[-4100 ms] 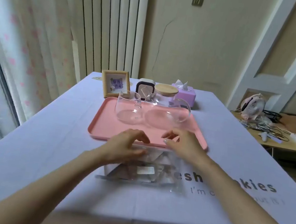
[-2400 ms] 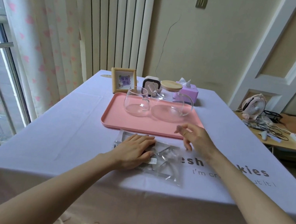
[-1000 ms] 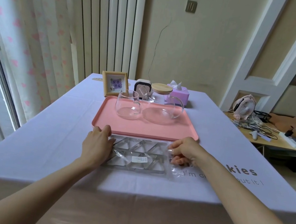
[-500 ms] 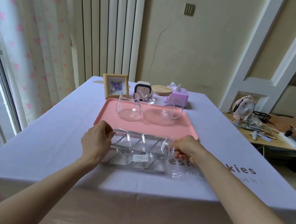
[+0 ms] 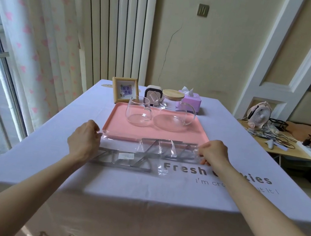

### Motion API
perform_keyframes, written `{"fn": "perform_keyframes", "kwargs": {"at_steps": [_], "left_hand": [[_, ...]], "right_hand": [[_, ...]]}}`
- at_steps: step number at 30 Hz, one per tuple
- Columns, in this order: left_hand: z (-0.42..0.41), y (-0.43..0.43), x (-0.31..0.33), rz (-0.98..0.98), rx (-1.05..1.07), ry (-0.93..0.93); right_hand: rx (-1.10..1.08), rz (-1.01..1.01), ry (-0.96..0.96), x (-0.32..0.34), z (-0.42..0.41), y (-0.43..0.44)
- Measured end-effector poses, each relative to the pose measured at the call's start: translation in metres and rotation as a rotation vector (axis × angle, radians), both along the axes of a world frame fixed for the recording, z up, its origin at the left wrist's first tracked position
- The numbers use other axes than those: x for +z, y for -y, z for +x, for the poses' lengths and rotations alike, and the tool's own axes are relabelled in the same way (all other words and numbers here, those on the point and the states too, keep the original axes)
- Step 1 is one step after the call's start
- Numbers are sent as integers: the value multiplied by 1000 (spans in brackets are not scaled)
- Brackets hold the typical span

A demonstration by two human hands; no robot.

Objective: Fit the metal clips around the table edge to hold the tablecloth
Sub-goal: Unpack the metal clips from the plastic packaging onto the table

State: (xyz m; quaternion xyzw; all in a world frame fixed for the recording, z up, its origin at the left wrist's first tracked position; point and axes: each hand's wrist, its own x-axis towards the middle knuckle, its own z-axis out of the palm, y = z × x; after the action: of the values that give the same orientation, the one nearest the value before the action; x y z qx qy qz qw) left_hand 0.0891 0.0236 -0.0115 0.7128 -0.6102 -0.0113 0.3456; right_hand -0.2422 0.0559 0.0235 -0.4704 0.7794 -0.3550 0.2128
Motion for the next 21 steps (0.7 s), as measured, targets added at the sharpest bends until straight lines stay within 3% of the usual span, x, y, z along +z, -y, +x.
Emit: {"fn": "perform_keyframes", "kwargs": {"at_steps": [3, 5, 8, 11, 13, 19, 21], "left_hand": [[-6, -6, -2, -4, -63, 85], [-7, -12, 4, 35, -56, 159], [1, -21, 17, 281, -2, 283], [14, -23, 26, 545, -53, 337], [20, -21, 26, 589, -107, 225], [23, -24, 22, 417, -215, -389], [22, -24, 23, 397, -234, -468]], "right_hand": [[112, -178, -202, -6, 10, 1], [289, -248, -189, -2, 23, -3], [537, -110, -174, 0, 40, -10], [606, 44, -189, -5, 49, -10], [615, 77, -161, -10, 55, -9], [595, 80, -18, -20, 61, -5], [586, 75, 51, -20, 61, -5]]}}
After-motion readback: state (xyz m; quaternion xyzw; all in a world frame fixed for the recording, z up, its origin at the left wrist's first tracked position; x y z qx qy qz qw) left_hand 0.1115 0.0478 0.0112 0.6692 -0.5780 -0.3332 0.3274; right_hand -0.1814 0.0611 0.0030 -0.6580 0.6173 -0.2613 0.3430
